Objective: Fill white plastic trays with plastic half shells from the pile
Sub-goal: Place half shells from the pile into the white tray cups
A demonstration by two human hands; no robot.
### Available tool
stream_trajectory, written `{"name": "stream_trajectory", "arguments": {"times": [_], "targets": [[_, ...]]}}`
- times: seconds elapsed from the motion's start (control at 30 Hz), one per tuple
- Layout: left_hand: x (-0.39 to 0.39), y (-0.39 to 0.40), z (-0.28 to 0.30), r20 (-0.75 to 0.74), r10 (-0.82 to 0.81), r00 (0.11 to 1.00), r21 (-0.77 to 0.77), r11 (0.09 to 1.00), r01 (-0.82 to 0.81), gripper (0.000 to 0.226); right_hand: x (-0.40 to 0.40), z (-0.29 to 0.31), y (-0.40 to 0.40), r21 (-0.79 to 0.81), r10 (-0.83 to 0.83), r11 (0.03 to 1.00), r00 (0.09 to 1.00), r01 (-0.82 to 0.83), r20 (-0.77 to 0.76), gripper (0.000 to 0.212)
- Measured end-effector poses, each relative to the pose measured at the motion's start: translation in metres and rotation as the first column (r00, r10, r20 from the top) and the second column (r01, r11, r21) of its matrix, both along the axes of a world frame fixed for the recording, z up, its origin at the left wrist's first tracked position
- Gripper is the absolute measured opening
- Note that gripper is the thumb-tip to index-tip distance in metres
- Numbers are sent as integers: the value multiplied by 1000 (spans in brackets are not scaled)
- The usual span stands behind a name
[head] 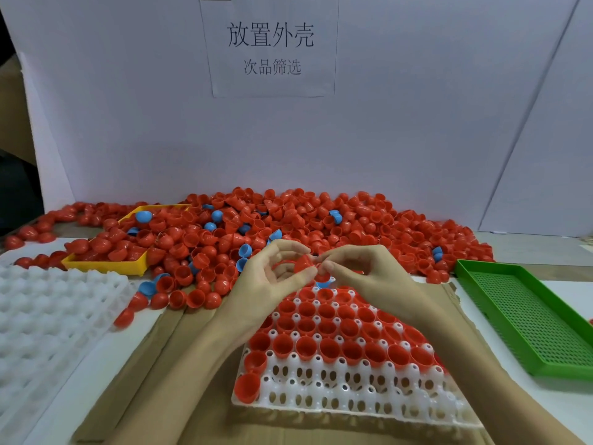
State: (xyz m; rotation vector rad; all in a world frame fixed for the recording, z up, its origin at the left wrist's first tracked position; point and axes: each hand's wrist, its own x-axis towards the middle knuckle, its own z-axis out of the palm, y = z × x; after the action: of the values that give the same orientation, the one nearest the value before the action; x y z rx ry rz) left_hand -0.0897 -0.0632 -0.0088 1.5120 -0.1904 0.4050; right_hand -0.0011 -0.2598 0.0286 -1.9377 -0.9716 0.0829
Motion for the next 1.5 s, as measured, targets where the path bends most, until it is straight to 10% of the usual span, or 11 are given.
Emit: {"name": "stream_trajectory", "arguments": {"times": [0.33, 0.67, 1.5], "targets": [[-4, 7, 0, -112, -24, 993, 67, 997, 32, 22, -20, -6, 5, -50, 4, 999, 981, 6, 192, 12], [-4, 16, 4, -213, 83, 973, -82, 991, -102, 41, -90, -5, -1, -168, 92, 979, 987, -113, -128, 7], [-2, 20, -2, -235, 191, 953, 96, 980, -173, 46, -112, -20, 39, -676, 193, 737, 961, -8, 199, 12]]}}
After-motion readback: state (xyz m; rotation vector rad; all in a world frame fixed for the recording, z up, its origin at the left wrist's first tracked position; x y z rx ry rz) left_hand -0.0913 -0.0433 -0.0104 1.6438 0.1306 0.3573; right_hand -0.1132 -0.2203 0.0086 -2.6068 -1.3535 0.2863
